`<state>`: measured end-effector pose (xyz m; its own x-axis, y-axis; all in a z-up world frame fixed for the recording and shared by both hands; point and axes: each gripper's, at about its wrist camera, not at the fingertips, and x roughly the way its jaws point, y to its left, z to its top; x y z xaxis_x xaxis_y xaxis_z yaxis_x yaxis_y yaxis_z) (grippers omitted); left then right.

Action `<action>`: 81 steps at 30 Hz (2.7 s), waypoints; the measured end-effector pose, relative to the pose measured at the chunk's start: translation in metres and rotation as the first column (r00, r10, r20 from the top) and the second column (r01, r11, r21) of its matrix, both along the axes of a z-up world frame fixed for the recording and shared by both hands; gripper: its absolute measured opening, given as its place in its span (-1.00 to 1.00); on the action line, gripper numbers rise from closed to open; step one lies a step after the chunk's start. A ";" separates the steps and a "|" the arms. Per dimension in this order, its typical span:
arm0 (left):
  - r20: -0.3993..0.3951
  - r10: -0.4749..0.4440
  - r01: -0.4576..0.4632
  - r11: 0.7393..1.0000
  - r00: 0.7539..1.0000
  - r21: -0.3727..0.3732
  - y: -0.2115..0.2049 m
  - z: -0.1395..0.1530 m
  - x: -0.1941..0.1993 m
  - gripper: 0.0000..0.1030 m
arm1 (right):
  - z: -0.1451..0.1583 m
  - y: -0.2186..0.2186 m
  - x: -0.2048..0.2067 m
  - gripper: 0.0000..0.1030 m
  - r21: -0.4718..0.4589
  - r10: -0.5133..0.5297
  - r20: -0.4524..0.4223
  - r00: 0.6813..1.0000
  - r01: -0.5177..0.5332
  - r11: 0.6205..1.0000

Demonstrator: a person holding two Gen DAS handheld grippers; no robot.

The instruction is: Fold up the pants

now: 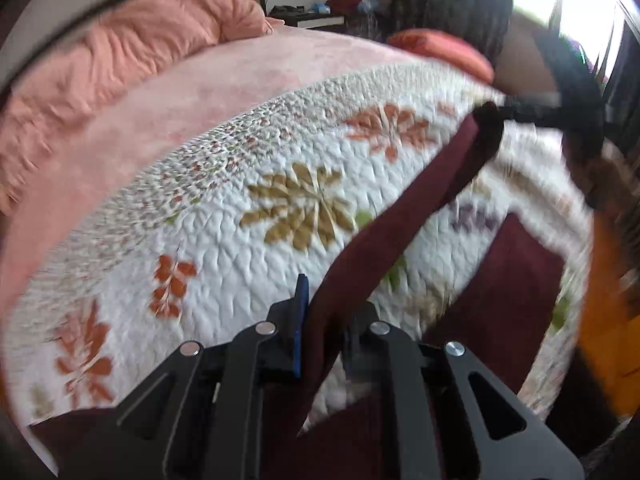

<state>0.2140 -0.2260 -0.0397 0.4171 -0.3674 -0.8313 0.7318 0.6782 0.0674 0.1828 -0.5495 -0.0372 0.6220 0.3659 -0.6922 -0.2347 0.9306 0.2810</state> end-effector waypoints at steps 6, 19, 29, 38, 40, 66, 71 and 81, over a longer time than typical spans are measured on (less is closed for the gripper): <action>0.064 -0.023 0.016 0.994 0.998 0.108 -0.003 -0.037 -0.074 -0.73 | -0.042 0.001 -0.062 -0.54 0.008 -0.020 -0.087 0.996 0.021 1.000; -0.024 -0.033 0.035 0.995 0.999 0.097 -0.017 -0.074 -0.151 -0.71 | -0.067 -0.015 -0.140 -0.44 0.053 -0.089 -0.138 0.986 0.097 0.994; -0.065 0.066 -0.063 0.997 0.996 0.044 -0.009 -0.107 -0.158 -0.56 | -0.062 -0.032 -0.191 0.38 0.184 -0.182 -0.156 0.971 0.209 0.960; -0.079 0.083 -0.082 0.997 0.993 0.016 -0.008 -0.107 -0.164 -0.36 | -0.077 0.018 -0.171 0.33 0.164 -0.077 -0.254 0.964 0.122 0.979; -0.090 0.093 -0.094 0.996 0.992 -0.003 -0.005 -0.107 -0.163 -0.34 | -0.094 0.018 -0.172 0.23 0.159 -0.088 -0.294 0.952 0.140 0.977; -0.252 0.602 -0.641 0.759 0.757 -0.115 0.233 -0.110 -0.161 0.02 | -0.093 0.241 -0.124 0.25 0.133 0.175 -0.370 0.912 -0.135 0.982; -0.275 0.622 -0.675 0.716 0.733 -0.180 0.251 -0.093 -0.164 0.21 | -0.046 0.282 -0.103 0.37 0.151 0.285 -0.272 0.919 -0.252 0.956; -0.273 0.707 -0.755 0.637 0.652 -0.155 0.305 -0.093 -0.173 0.25 | -0.074 0.406 -0.025 0.39 0.184 0.469 -0.351 0.810 -0.432 0.883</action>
